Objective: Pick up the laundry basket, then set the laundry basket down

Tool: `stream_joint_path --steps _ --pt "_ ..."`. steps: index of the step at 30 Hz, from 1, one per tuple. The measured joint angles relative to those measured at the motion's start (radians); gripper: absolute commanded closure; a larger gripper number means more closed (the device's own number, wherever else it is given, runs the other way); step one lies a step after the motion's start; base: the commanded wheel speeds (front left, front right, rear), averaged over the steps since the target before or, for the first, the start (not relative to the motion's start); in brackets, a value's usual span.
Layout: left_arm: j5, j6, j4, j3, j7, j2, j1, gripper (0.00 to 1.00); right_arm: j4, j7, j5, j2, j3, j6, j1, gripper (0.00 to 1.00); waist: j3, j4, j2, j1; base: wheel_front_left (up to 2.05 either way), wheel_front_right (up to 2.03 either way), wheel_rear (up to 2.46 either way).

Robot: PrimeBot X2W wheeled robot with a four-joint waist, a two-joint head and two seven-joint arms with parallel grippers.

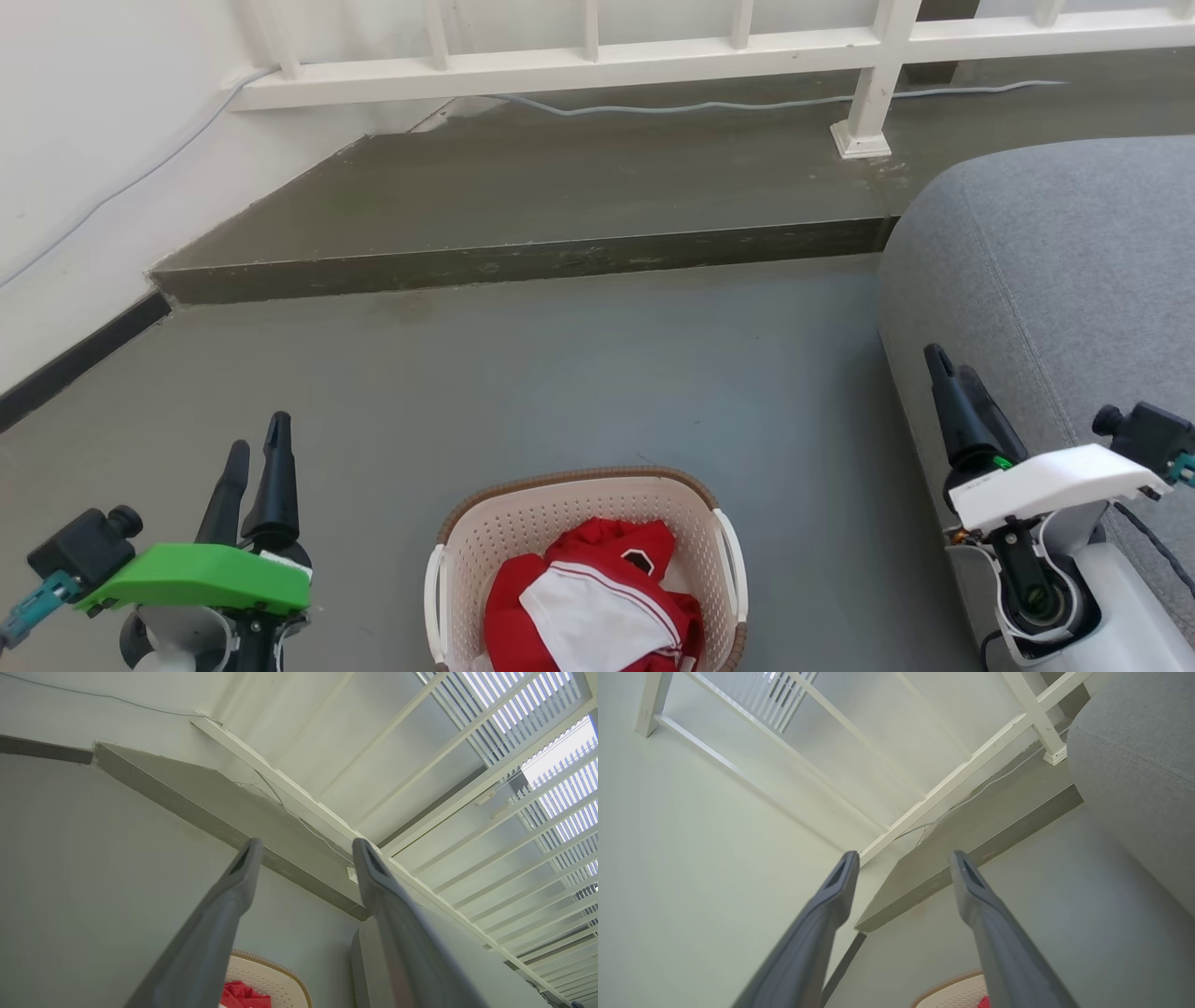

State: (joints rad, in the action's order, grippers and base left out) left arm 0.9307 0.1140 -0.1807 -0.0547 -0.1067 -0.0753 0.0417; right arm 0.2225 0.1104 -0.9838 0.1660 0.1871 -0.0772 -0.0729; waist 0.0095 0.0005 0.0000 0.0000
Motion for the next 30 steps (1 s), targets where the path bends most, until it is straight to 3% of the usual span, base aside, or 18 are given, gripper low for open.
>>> stream_joint_path --steps 30 --pt "-0.451 -0.033 0.028 -0.044 -0.101 0.011 0.0 0.0 -0.014 0.093 0.439 0.02 0.091 0.096 -0.032 0.0 0.004 -0.006 0.0 0.0 0.0 0.0 0.0"
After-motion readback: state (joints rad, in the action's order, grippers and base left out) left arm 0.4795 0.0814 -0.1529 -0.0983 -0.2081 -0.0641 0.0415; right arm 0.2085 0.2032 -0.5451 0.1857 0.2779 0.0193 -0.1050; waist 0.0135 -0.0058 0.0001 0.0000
